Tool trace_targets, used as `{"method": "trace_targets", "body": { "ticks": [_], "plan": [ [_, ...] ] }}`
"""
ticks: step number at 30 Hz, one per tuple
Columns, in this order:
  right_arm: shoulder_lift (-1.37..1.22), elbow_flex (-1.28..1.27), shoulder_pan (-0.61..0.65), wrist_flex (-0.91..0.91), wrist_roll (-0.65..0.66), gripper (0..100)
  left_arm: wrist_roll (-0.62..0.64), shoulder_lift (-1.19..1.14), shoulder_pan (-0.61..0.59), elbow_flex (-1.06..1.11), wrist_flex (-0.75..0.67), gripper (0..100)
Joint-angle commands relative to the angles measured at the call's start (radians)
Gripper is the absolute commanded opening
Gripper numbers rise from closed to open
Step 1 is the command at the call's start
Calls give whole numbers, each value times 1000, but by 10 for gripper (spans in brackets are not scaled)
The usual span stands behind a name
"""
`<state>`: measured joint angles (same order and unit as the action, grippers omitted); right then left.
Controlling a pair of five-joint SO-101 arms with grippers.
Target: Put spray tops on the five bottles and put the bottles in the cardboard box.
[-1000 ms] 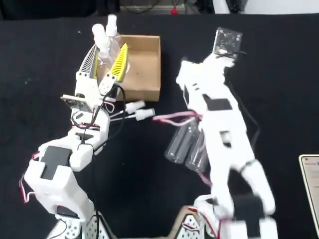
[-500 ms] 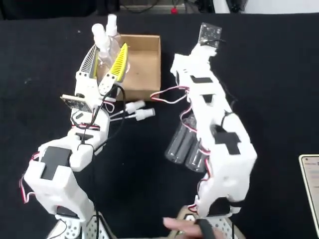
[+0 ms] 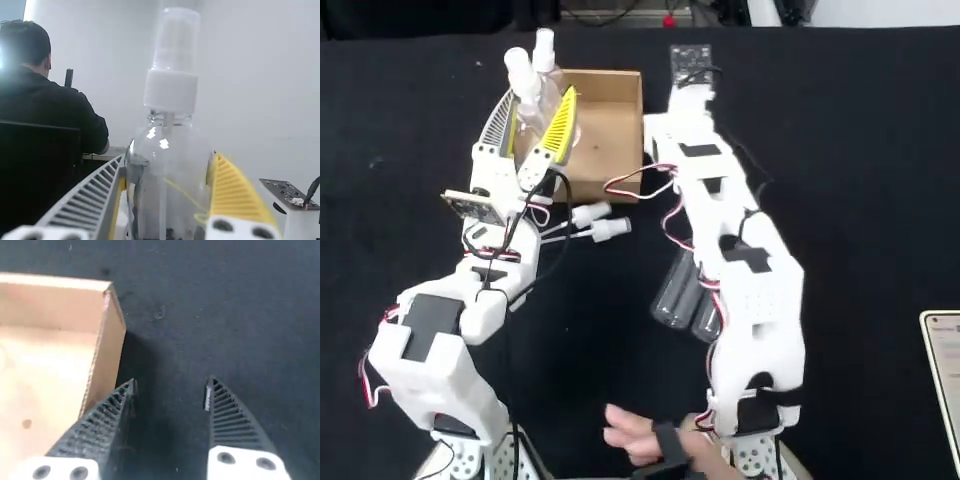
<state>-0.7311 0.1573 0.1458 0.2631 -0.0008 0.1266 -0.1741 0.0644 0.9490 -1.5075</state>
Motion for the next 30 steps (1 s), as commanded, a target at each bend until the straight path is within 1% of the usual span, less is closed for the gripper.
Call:
{"method": "trace_targets", "body": {
  "ticks": [1,4,11,15,17,21,22,25,27,30],
  "plan": [
    [-4,81,21,3,72,211,6,8,13,-5,2,220],
    [-30,113,21,3,95,211,3,8,12,-5,2,220],
    [-50,136,21,5,91,211,0,18,12,-5,2,220],
    [-33,171,18,133,80,209,0,18,12,-4,2,220],
    [-5,200,15,227,-2,181,0,18,10,-4,2,220],
    [58,222,-44,400,-270,93,2,18,8,-4,2,220],
    [68,220,-57,457,-299,77,3,18,8,-4,2,220],
    [84,223,-66,601,-253,74,8,14,5,-4,2,220],
    [87,222,-48,638,-219,97,8,11,5,-4,2,220],
    [88,222,-17,649,-213,119,8,11,7,-4,2,220]
  ]
}}
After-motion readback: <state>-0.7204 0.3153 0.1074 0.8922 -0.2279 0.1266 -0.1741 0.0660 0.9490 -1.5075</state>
